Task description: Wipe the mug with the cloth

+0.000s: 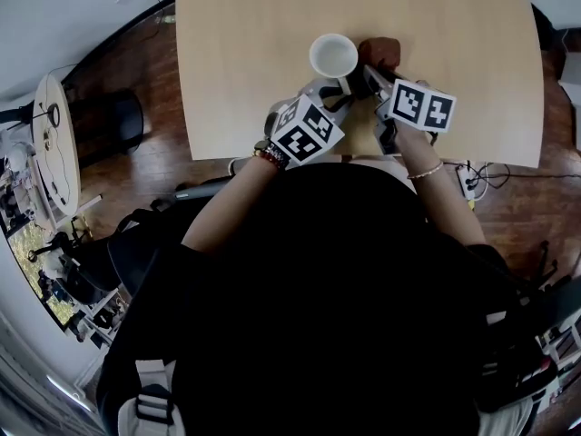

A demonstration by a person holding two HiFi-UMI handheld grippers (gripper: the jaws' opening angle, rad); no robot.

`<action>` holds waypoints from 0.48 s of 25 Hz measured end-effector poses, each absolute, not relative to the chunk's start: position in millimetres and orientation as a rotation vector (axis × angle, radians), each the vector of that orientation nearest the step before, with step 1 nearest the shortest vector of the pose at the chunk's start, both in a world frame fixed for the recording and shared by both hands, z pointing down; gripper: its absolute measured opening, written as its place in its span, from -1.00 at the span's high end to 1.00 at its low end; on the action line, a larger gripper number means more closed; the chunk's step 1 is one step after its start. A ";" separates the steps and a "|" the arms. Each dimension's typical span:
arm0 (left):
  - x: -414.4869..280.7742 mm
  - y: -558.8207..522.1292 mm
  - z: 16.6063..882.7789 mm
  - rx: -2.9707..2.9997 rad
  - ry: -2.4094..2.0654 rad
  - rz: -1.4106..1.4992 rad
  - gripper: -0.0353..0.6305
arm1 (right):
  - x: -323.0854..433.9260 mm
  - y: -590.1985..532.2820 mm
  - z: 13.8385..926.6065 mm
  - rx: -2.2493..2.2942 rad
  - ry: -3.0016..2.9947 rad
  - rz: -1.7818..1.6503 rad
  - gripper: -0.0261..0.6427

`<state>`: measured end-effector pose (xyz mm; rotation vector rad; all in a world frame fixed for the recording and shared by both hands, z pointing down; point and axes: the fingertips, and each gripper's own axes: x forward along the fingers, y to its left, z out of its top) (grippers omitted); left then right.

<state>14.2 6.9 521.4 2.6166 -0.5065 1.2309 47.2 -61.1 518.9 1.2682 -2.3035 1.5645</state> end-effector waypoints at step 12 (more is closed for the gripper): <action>22.1 3.5 521.6 2.614 -0.522 1.235 0.77 | 47.7 -52.1 465.3 1.243 -2.454 1.924 0.78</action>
